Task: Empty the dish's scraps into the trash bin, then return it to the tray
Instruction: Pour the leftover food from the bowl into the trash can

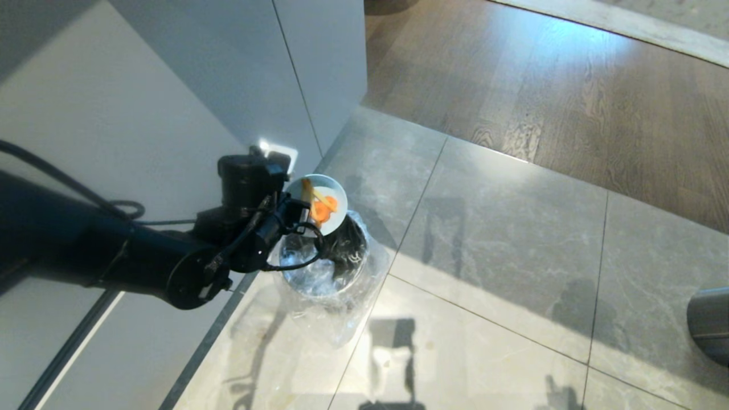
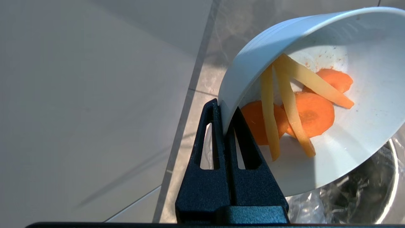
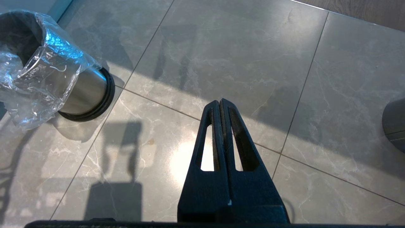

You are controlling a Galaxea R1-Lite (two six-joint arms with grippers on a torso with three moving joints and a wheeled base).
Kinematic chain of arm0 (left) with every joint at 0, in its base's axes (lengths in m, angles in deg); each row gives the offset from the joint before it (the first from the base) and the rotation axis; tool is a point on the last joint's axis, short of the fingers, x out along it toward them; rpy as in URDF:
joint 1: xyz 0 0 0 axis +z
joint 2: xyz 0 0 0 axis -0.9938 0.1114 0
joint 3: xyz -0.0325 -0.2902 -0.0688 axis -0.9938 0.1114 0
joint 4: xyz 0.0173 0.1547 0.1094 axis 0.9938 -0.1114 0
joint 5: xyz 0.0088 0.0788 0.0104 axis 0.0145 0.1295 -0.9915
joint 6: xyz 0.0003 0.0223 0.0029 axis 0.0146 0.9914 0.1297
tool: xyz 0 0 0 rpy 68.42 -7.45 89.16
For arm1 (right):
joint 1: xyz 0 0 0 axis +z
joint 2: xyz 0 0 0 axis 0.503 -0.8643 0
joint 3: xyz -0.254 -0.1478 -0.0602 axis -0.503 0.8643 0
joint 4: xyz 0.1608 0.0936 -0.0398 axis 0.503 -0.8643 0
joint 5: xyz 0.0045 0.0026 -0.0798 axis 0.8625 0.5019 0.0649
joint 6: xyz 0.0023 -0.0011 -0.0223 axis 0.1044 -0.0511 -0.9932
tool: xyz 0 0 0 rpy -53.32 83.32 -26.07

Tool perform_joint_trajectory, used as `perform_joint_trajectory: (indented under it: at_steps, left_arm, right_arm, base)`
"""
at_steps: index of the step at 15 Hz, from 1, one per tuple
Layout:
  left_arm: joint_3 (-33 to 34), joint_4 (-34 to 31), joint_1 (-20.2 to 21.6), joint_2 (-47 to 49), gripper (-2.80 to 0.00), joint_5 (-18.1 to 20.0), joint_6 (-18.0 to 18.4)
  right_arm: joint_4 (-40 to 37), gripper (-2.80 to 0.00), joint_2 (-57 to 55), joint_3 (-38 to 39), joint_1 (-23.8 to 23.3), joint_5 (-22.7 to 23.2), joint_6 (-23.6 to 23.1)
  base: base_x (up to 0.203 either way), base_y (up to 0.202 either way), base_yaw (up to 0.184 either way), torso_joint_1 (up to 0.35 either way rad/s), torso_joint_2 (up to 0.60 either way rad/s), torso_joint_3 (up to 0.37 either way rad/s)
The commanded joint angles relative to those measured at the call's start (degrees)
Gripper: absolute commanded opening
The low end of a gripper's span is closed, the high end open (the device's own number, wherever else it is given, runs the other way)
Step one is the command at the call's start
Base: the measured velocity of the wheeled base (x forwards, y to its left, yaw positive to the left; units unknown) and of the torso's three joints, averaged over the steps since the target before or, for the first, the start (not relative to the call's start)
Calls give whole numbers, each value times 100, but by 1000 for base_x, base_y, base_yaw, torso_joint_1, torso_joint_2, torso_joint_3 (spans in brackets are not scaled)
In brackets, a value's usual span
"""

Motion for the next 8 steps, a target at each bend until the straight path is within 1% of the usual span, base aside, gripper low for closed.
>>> perform_joint_trajectory:
  at_steps: [1, 2, 4, 6, 7, 8]
  left_arm:
    - [214, 402, 48, 96, -280, -18, 16]
    - [339, 653, 75, 128, -280, -18, 83]
    - [611, 1370, 156, 257, -280, 37, 286]
    - [979, 2221, 174, 518, -280, 244, 374]
    - [1187, 2638, 181, 635, -280, 322, 474]
    - [1315, 2874, 190, 727, -280, 432, 633]
  right_arm:
    - [2, -280, 2, -1, 1, 0, 2]
    - [2, -280, 2, -1, 1, 0, 2]
    - [2, -280, 2, 7, 1, 0, 2]
    - [2, -280, 2, -1, 1, 0, 2]
    - [2, -280, 2, -1, 1, 0, 2]
    - [2, -280, 2, 4, 1, 0, 2]
  base:
    - [0, 0, 0, 0, 0, 0]
    - [0, 0, 0, 0, 0, 0]
    - [0, 0, 0, 0, 0, 0]
    - [0, 0, 0, 0, 0, 0]
    - [0, 0, 0, 0, 0, 0]
    - [0, 0, 0, 0, 0, 0]
